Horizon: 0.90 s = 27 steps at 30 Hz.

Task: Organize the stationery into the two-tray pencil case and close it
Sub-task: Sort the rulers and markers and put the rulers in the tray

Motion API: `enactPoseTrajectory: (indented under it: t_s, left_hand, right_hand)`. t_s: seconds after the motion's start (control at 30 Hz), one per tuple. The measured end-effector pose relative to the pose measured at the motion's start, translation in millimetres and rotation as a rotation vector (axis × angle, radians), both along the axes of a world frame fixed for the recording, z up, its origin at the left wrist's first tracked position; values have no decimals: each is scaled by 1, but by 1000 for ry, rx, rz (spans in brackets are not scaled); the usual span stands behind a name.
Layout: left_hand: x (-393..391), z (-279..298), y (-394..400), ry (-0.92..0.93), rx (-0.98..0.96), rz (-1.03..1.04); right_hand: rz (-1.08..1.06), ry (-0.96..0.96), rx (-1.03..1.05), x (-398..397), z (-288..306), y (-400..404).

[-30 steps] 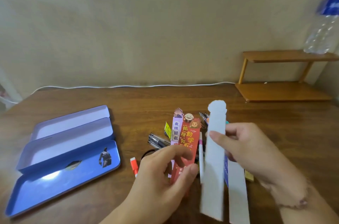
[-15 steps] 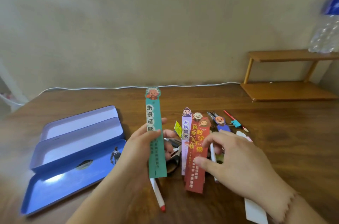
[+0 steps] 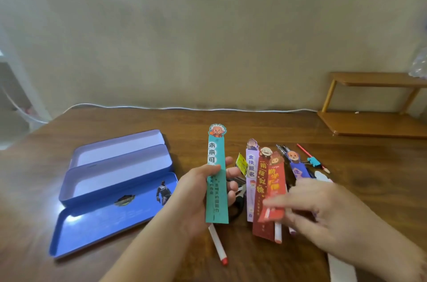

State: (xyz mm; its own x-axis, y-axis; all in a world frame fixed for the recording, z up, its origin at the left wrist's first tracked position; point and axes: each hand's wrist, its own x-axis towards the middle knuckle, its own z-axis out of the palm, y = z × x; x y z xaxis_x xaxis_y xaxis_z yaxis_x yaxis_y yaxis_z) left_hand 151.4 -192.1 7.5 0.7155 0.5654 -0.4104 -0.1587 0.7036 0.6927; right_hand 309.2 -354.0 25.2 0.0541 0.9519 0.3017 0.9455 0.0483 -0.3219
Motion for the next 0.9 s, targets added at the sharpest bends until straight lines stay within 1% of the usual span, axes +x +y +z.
enactPoseTrajectory:
  t_s: [0.1,0.13,0.17,0.2,0.27,0.3,0.4,0.43,0.5,0.57,0.63,0.7,0.73,0.77,0.8,0.83,0.87,0.9]
  left_hand:
    - [0,0,1,-16,7,1]
    - [0,0,1,-19,9,5]
    - [1,0,0,-25,10,8]
    - [2,1,-2,-36,6,11]
    - [4,0,-6,-72,7,14]
    - [5,0,-9,-94,17,9]
    - [5,-2,-20,-105,75,-63]
    - [4,-2,-22,-102,92,-96]
    - [3,-1,-26,-111,121,-146]
    - [3,1,-27,-141,149,-155]
    - [6,1,-29,-173,162,-130]
    - [11,-3,-31,-168,144,-105]
    - [13,-6,-31,-160,122,-92]
    - [14,-8,-29,-157,100,-81]
    - [14,-10,-25,-153,81,-72]
    - [13,-11,-22,-150,65,-68]
    - [12,-11,-18,-151,49,-78]
    - [10,-11,-14,-161,32,-97]
  right_hand:
    - [-144,128,274,0,8,-4]
    - [-129,172,336,-3,12,-4]
    - [-87,256,373,-7,13,-4]
    - [-39,386,383,-12,13,-4]
    - [19,726,375,-22,8,3]
    - [-14,843,363,-27,2,8]
    - [-72,937,169,-44,-12,22]
    - [-88,937,115,-48,-13,24]
    - [-105,879,55,-49,-17,27]
    - [-131,818,30,-49,-20,29]
    - [-166,700,25,-51,-21,28]
    - [-175,518,40,-48,-14,23]
    - [-190,471,87,-42,-10,20]
    - [-241,480,159,-32,-5,16]
    - [-339,484,233,-18,-2,12]
    - [-475,438,281,-1,2,6]
    - [-631,319,275,17,4,1]
    - [-777,212,192,33,6,-5]
